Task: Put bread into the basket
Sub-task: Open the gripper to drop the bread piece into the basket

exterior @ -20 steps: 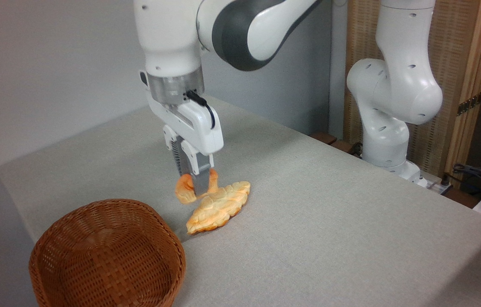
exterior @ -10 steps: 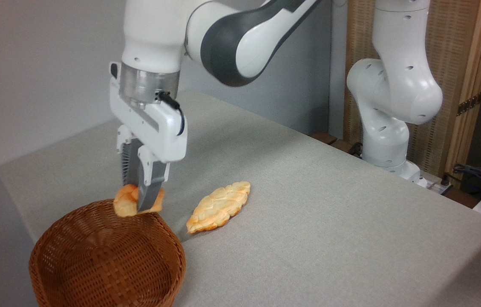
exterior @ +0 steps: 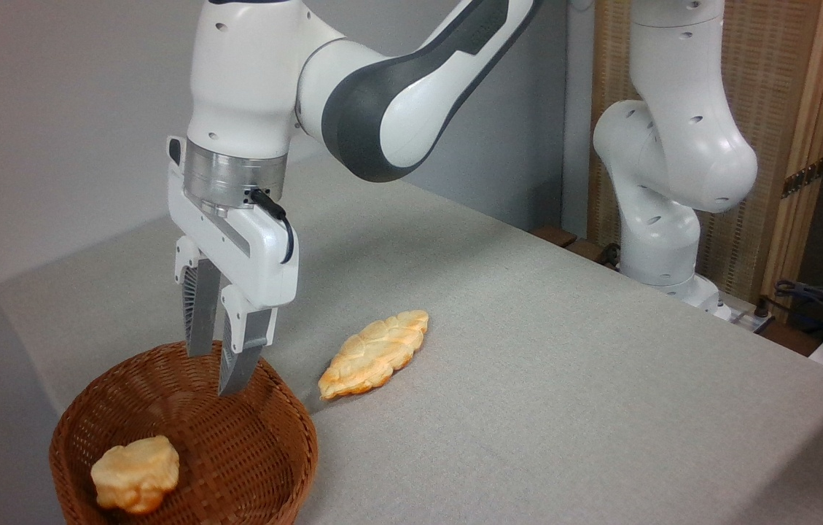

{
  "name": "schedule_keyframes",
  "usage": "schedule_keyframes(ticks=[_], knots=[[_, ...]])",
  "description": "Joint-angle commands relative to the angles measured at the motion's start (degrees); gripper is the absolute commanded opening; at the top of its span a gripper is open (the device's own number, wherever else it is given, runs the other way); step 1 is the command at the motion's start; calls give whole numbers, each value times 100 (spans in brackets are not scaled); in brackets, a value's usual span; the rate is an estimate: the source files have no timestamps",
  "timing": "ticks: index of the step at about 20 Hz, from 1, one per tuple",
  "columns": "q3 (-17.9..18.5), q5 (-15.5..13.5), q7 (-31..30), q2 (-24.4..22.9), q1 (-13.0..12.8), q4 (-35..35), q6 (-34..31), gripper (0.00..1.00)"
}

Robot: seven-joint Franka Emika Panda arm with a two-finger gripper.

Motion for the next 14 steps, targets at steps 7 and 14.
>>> schedule_keyframes(ticks=[7,14], knots=[[49,94,-459,-836,-2,113,-1852,100],[14,570,-959,-915,-2,148,-2751,100]])
